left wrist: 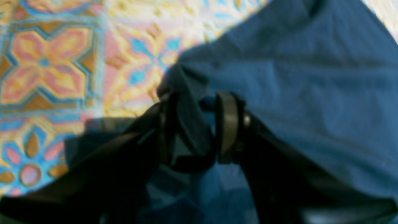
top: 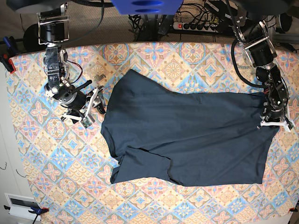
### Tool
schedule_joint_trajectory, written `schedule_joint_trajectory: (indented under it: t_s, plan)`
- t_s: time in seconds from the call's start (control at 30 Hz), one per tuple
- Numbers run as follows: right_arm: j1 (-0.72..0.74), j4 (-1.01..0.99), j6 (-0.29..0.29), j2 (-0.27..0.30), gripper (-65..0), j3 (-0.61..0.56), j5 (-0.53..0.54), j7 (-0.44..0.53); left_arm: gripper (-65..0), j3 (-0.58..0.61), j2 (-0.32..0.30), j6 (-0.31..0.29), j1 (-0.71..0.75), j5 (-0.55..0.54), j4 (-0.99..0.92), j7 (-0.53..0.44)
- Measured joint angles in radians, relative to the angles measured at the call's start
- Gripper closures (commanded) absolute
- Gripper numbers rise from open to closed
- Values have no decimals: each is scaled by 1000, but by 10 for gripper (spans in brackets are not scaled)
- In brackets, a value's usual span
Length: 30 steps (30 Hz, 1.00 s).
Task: Layout the t-shirt on the table in an organized manner, then fold the t-shirt properly
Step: 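Regrasp the shirt edge with the right gripper near the left gripper's side, then pull the held shirt edge outward with the right gripper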
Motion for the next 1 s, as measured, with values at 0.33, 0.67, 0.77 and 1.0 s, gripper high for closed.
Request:
schedule_joint_trajectory:
  t_s: [0.33, 0.67, 0.77, 1.0]
  plan:
    - [11, 1, -10, -5, -301, 107, 307, -158, -219, 1, 0, 3, 19, -1, 0, -2]
    - [32, -124, -14, -55, -301, 100, 313, -193, -219, 1, 0, 0, 19, -2, 0, -2]
    - [29, -136, -14, -58, -301, 96, 313, -192, -219, 1, 0, 1, 19, -2, 0, -2]
    - [28, -174, -7, -119, -301, 93, 318, -188, -219, 1, 0, 3, 19, -4, 0, -2]
